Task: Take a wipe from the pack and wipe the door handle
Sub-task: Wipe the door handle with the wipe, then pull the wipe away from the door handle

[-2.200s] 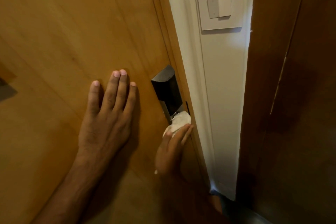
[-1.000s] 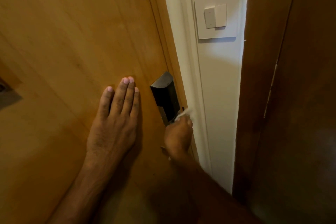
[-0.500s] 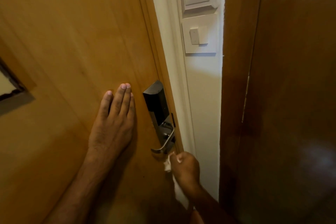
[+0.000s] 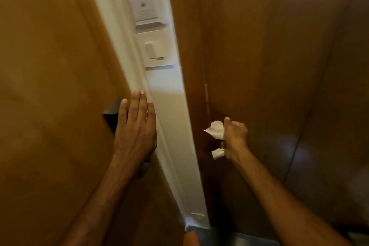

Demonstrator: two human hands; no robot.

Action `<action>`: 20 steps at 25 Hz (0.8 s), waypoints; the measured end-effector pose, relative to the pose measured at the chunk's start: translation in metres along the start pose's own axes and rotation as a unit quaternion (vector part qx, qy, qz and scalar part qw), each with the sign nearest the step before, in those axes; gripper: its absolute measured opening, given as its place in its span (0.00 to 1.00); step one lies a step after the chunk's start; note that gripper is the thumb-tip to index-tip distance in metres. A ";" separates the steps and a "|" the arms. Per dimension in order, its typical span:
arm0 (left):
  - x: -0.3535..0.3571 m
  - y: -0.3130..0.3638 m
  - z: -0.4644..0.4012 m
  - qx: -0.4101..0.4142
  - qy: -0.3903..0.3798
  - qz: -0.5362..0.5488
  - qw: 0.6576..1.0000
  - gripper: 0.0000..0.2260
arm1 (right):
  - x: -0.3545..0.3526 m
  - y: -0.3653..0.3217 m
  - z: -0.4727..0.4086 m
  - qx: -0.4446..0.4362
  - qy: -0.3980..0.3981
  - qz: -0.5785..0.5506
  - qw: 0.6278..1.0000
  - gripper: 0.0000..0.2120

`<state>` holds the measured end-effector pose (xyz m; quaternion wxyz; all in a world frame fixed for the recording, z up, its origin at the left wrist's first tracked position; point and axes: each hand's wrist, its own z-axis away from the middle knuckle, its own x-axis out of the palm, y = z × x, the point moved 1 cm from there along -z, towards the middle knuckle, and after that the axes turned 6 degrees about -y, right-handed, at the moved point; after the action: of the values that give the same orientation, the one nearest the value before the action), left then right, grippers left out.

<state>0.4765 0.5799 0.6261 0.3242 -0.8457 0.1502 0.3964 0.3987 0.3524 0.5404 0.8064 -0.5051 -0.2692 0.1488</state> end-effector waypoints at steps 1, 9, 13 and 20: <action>0.002 0.022 -0.010 0.020 0.000 0.022 1.000 0.26 | -0.021 -0.011 -0.001 0.005 -0.004 0.002 1.000 0.06; -0.025 0.241 -0.067 0.182 -0.038 0.153 0.971 0.30 | -0.253 -0.096 -0.019 -0.079 0.097 -0.070 0.990 0.17; -0.053 0.372 -0.073 0.243 -0.062 0.183 0.951 0.32 | -0.385 -0.110 -0.025 -0.138 0.222 -0.142 0.955 0.10; -0.031 0.641 0.003 0.381 -0.158 0.241 0.879 0.31 | -0.634 -0.012 -0.034 -0.104 0.421 -0.093 0.896 0.12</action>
<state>0.1277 0.1045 0.3739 0.5353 -0.5207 0.4357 0.5025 -0.0961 -0.0027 0.3592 0.7974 -0.5742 0.0359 -0.1822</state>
